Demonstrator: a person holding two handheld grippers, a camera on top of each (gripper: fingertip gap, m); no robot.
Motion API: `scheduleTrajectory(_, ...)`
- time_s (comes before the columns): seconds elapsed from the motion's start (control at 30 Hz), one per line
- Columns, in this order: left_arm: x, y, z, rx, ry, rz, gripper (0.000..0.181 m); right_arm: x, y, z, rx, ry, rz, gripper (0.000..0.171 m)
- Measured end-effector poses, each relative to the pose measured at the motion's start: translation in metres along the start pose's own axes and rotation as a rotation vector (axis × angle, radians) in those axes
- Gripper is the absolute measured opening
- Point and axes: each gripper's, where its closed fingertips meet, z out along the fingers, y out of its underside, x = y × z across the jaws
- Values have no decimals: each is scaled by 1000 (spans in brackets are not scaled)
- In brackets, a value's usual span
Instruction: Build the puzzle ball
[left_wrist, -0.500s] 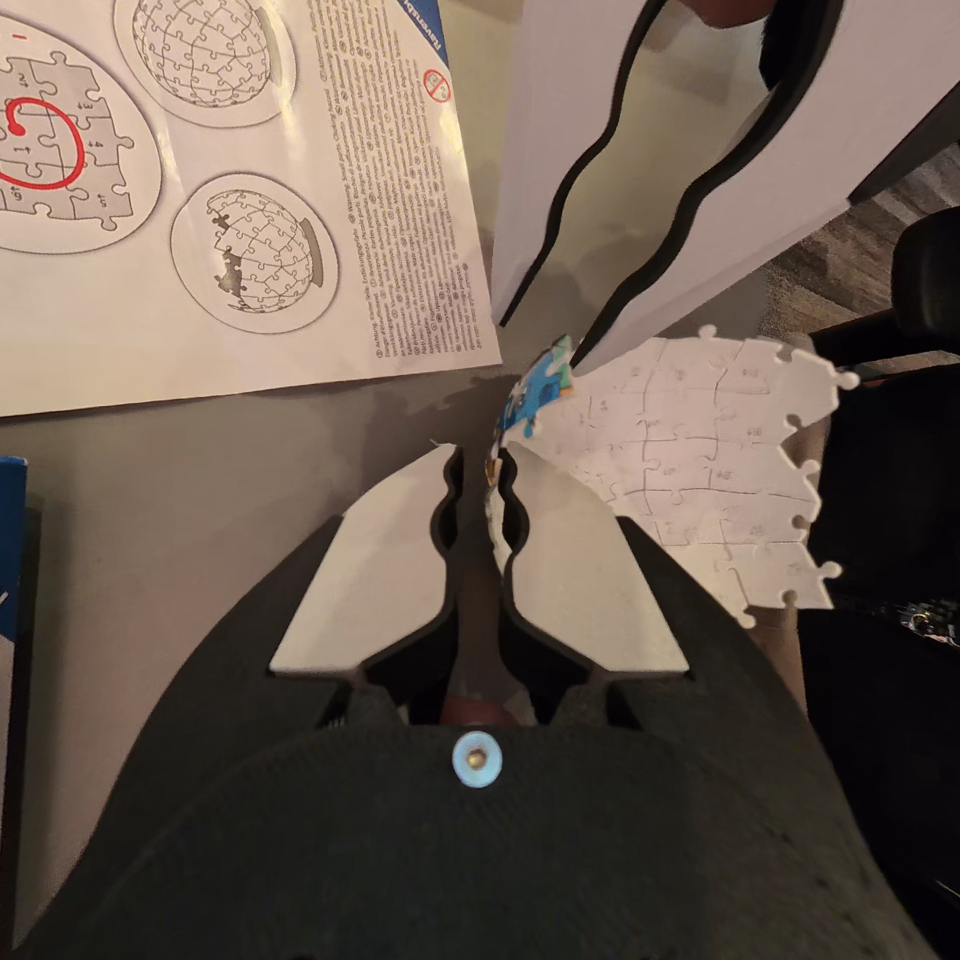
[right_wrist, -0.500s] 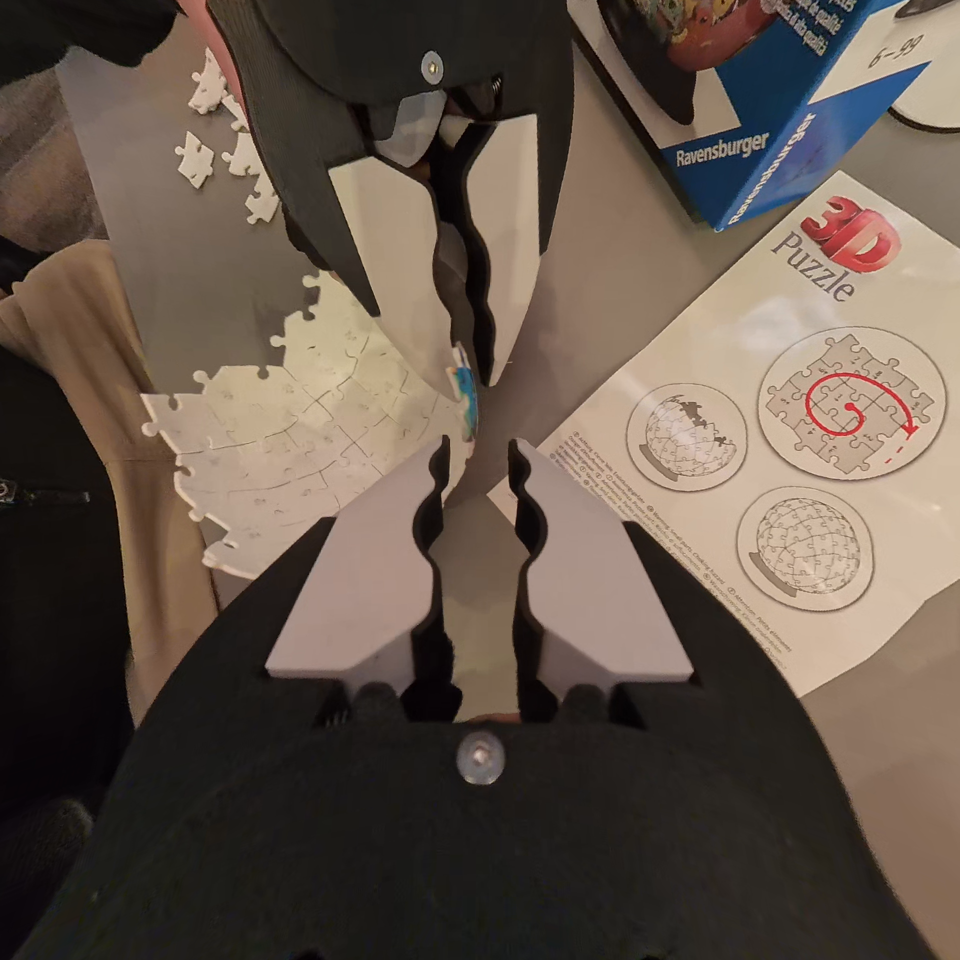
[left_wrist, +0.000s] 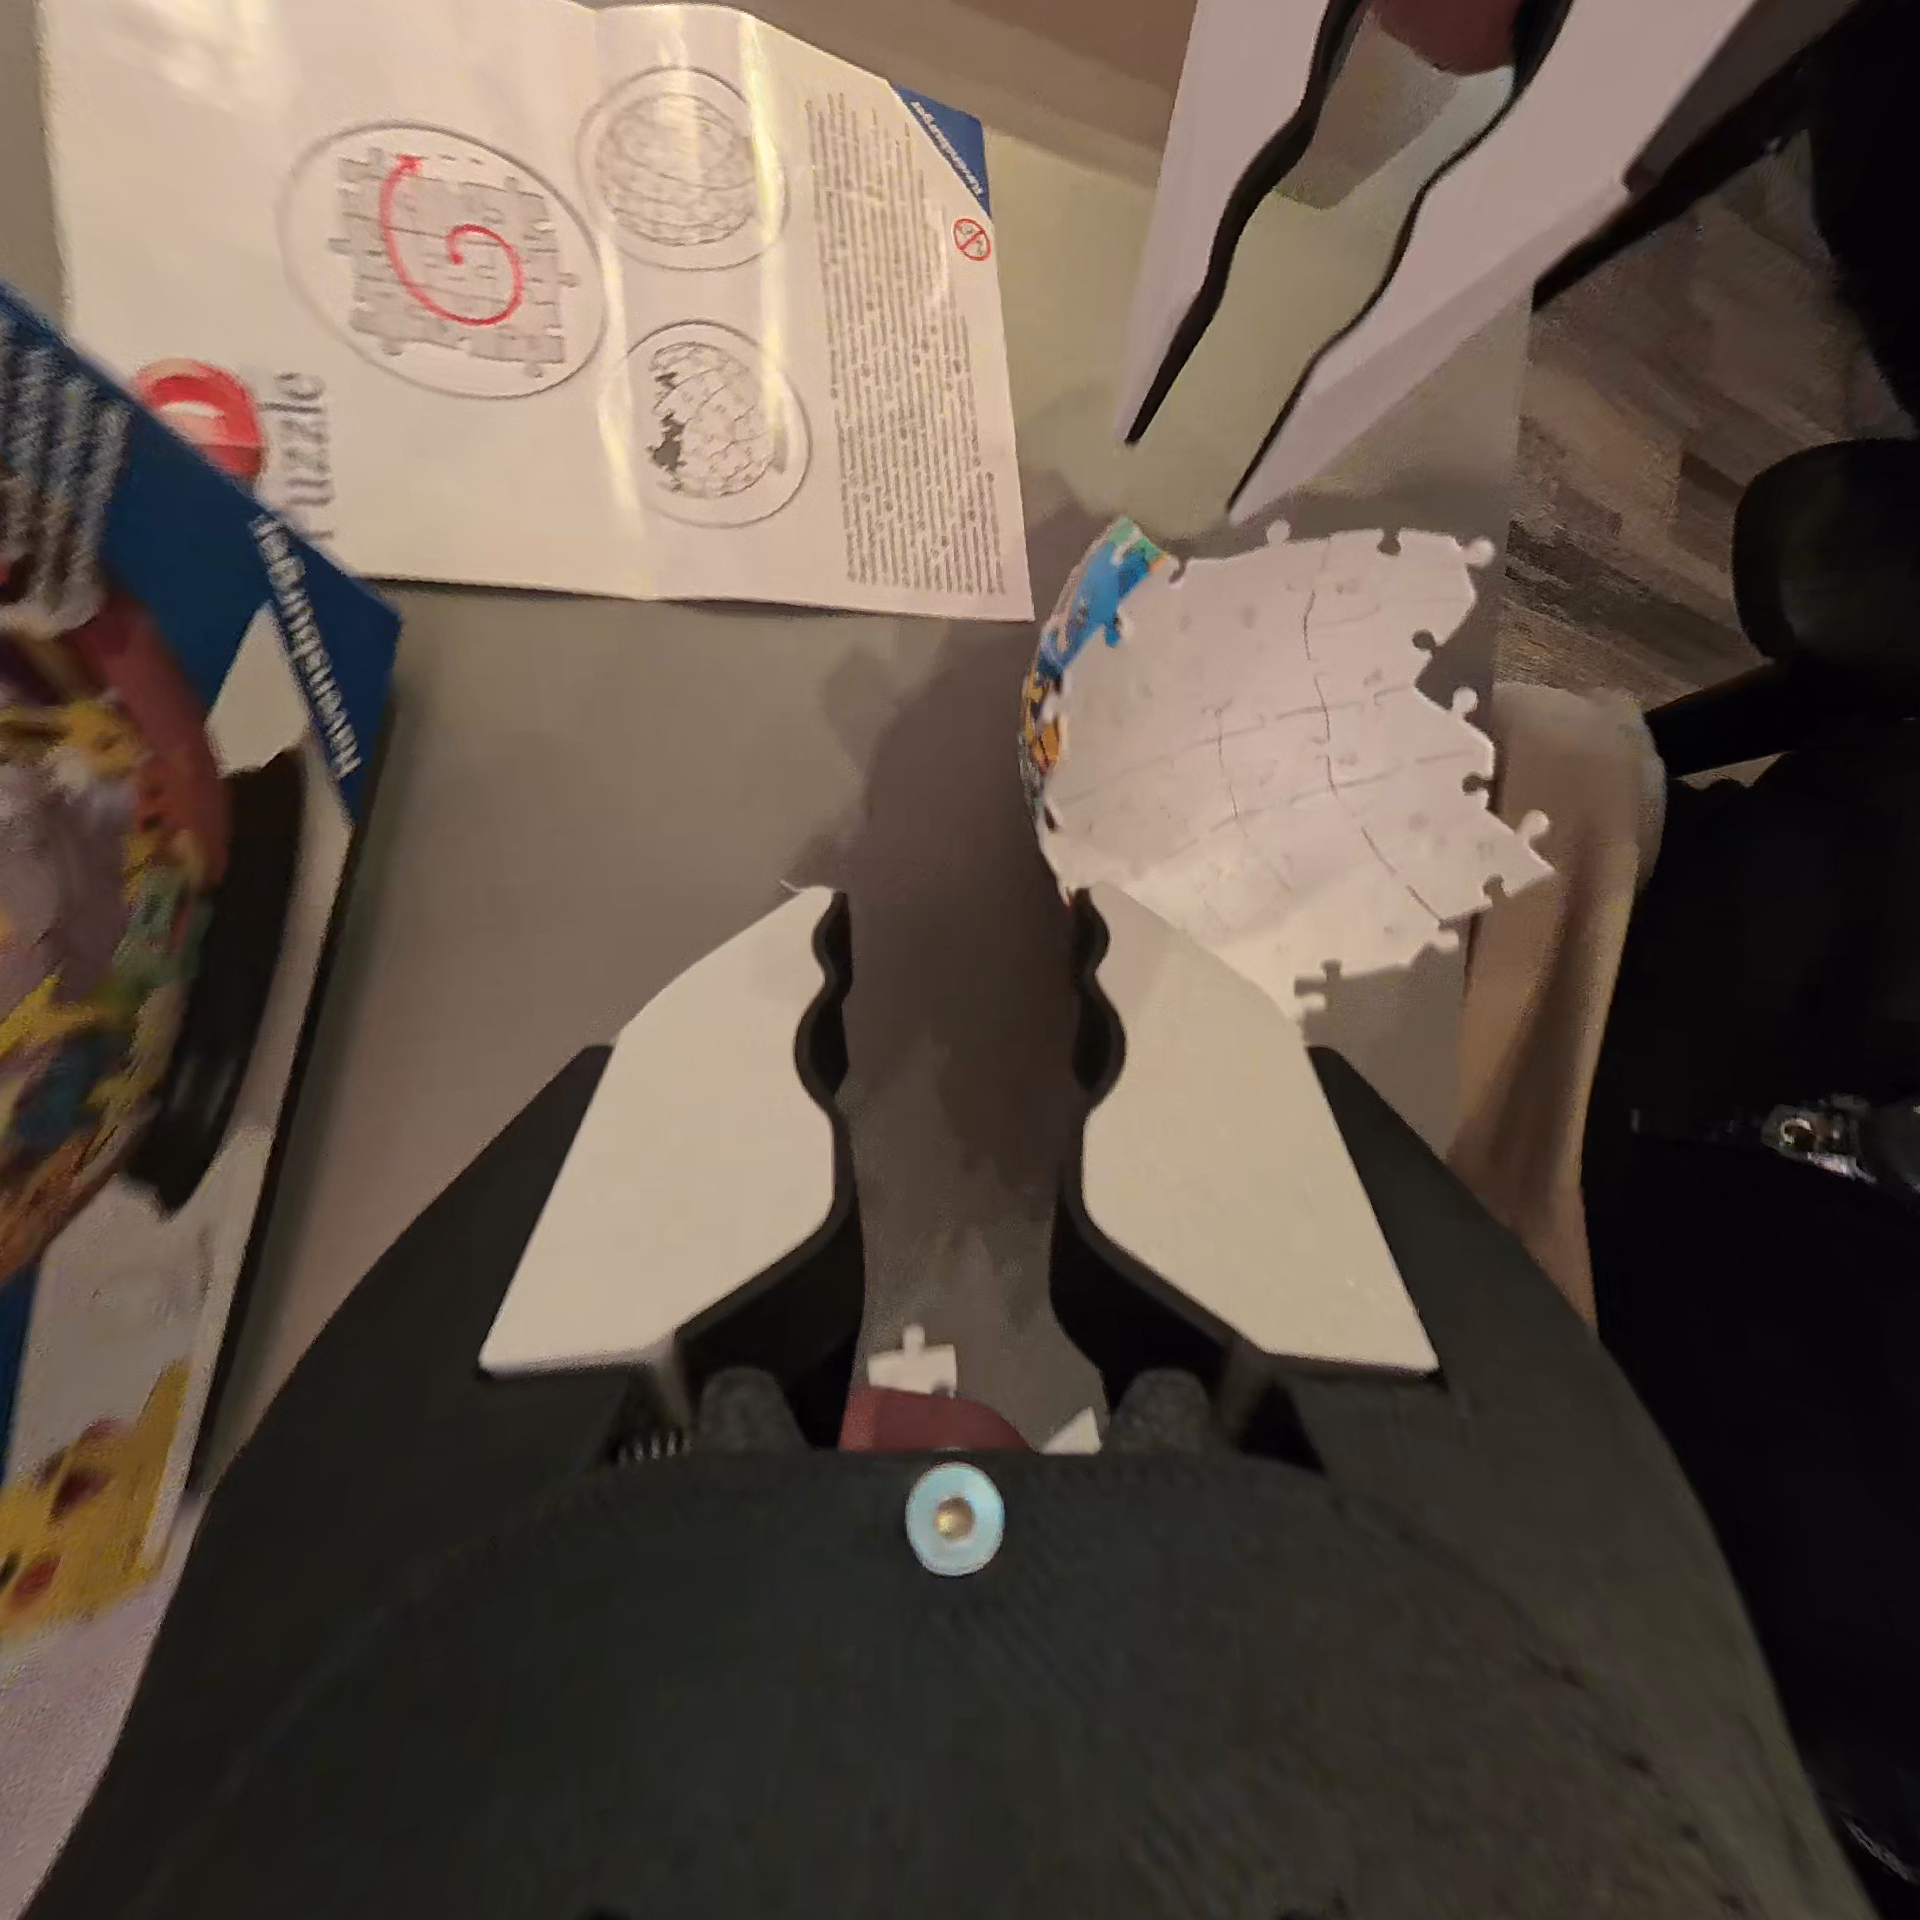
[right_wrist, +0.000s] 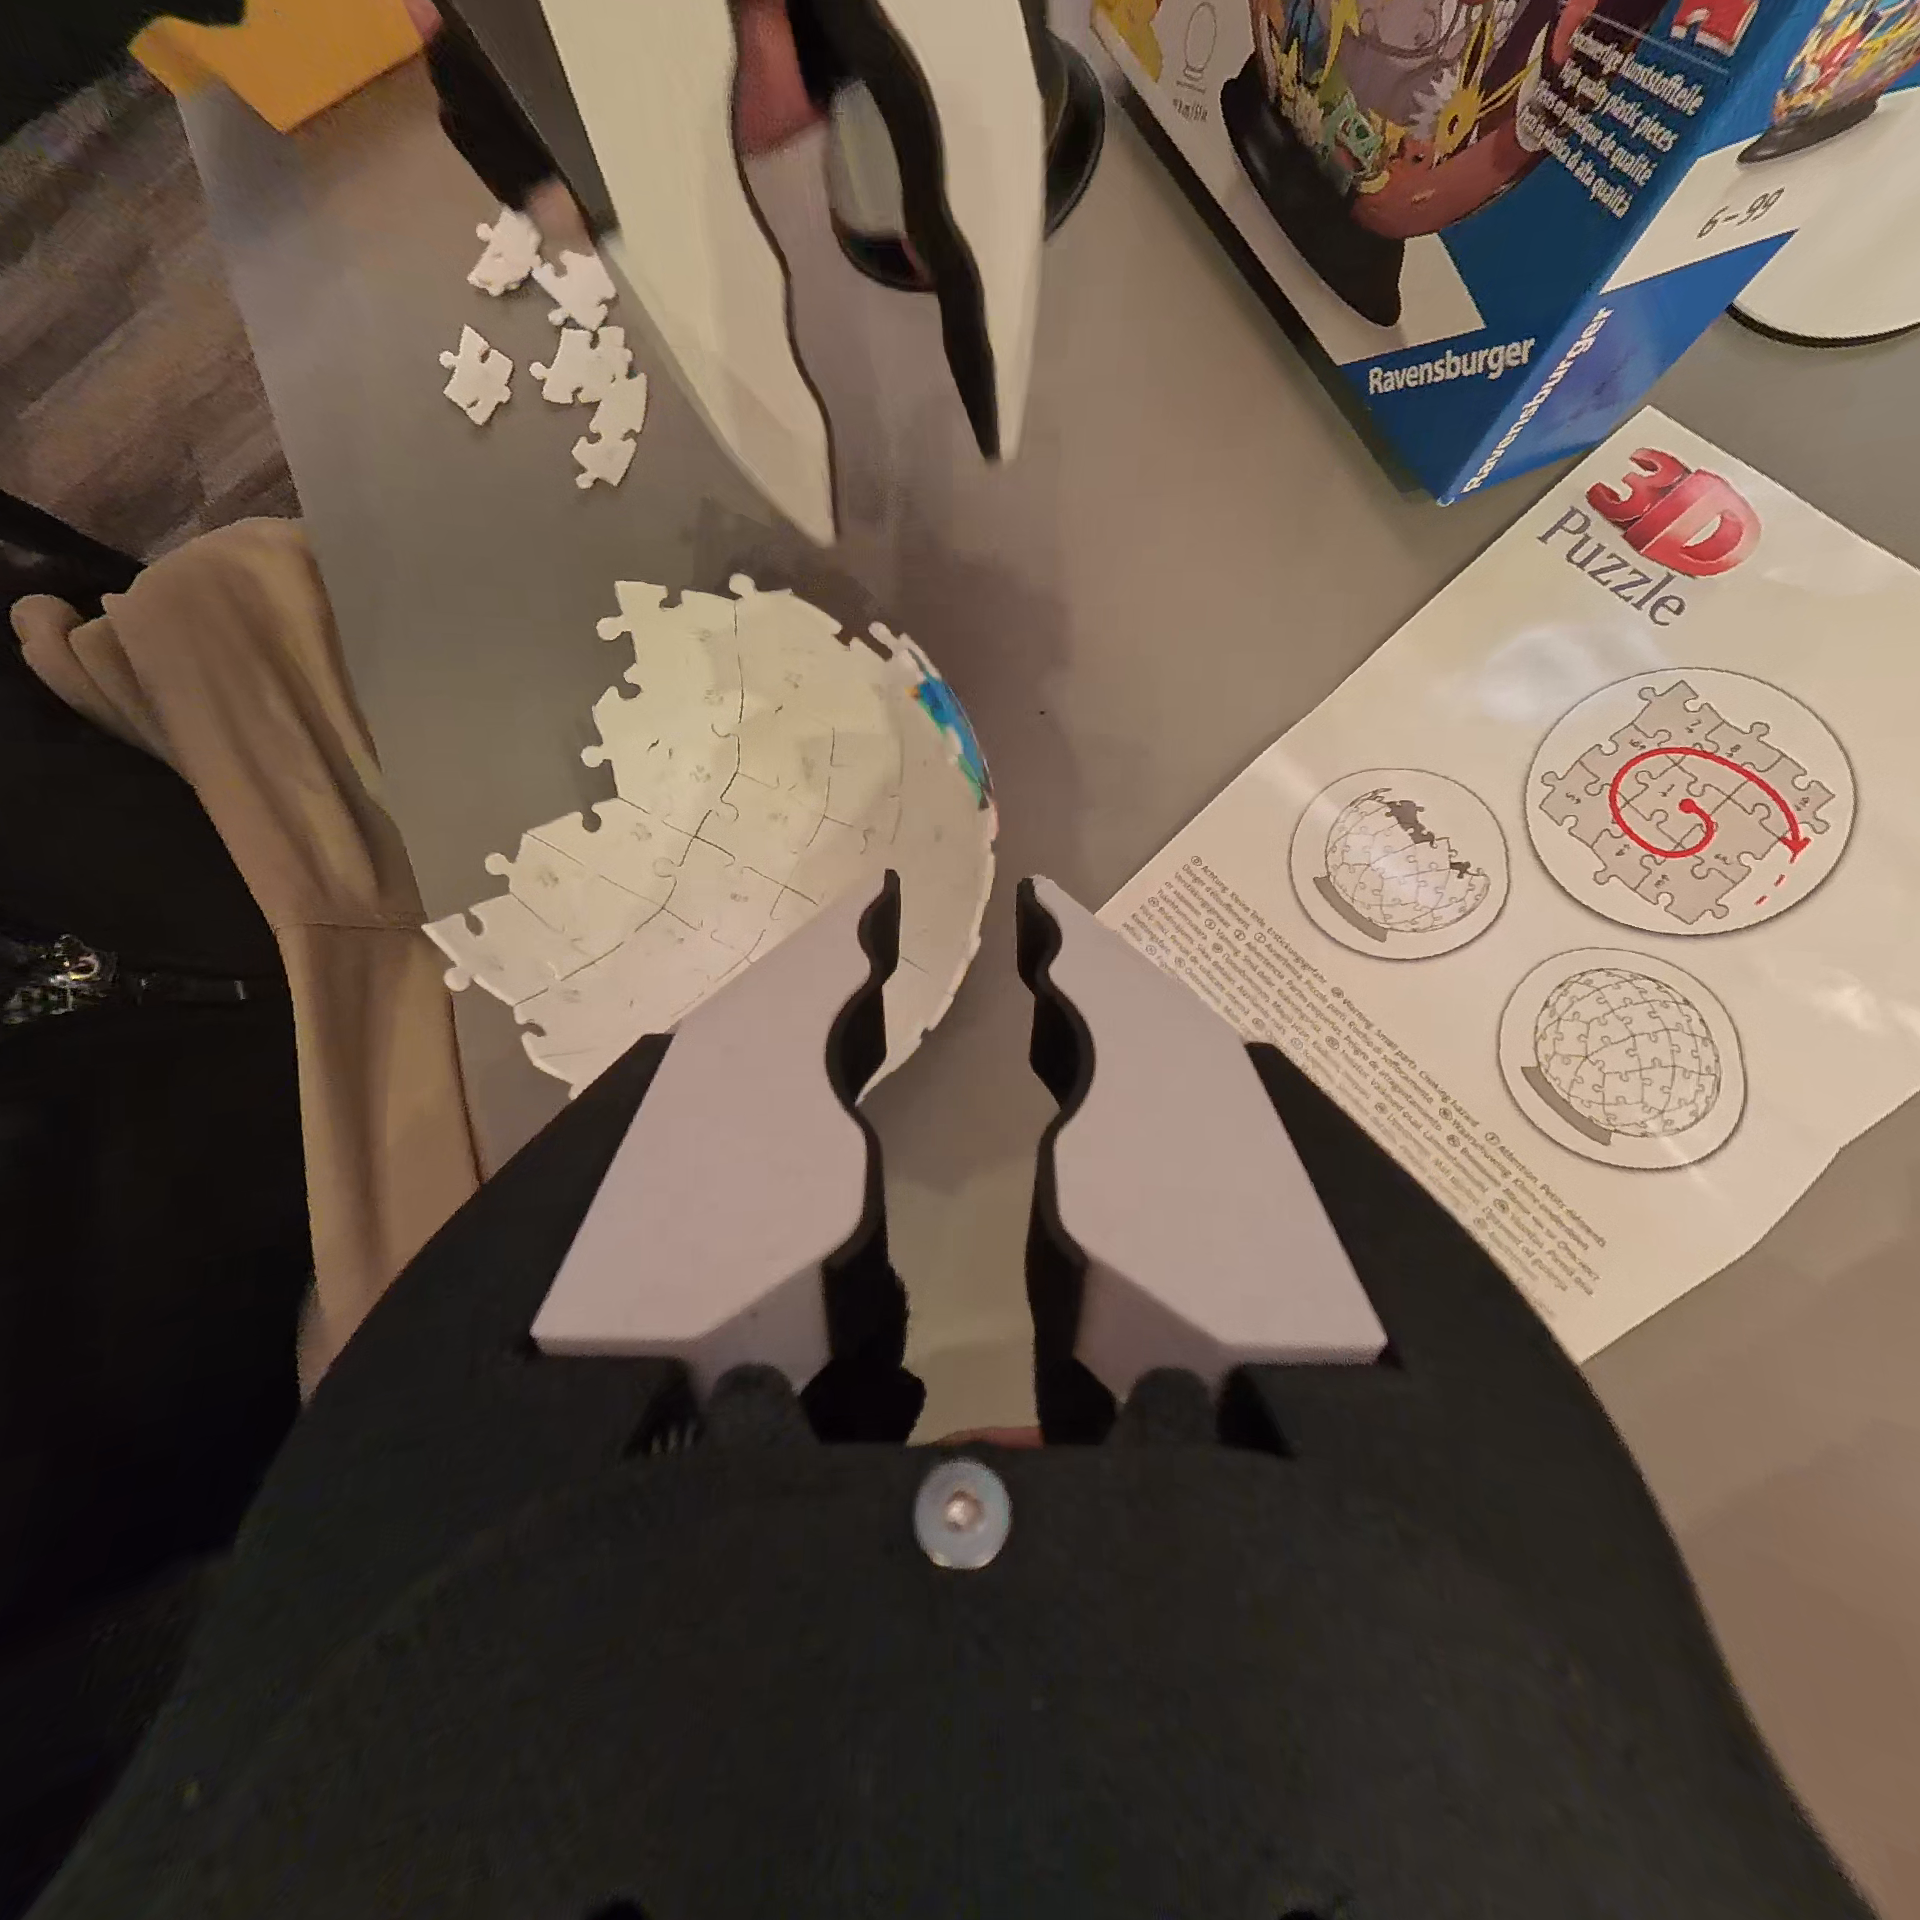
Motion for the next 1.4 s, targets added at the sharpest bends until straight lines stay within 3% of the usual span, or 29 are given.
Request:
scheduleTrajectory(0.03, 1, 5, -12, 14, -20, 1, 40, -1, 0, -2, 6, 3, 1, 20)
scheduleTrajectory(0.2, 7, 66, -52, -55, -194, 8, 40, -4, 4, -14, 42, 17, 12, 20)
scheduleTrajectory(0.37, 15, 145, -44, -258, -390, 0, 45, -9, 4, -21, 70, 24, 16, 19)
scheduleTrajectory(0.43, 11, 163, -46, -343, -506, 33, 57, -10, 3, -23, 77, 29, 15, 19)
scheduleTrajectory(0.53, 19, 175, -30, -355, -471, 23, 57, -14, -1, -24, 85, 29, 7, 18)
scheduleTrajectory(0.67, 23, 174, -22, -292, -435, -13, 38, -18, -4, -27, 94, 33, -2, 18)
scheduleTrajectory(0.97, 22, 161, -26, -145, -497, 5, 37, -30, -15, -36, 126, 40, -36, 18)
scheduleTrajectory(1.2, 43, 76, -58, 90, -673, 228, 38, -75, -61, -20, 198, -17, -104, 19)
scheduleTrajectory(1.4, 77, 15, -65, 154, -725, 457, 37, -99, -90, 6, 238, -104, -82, 20)
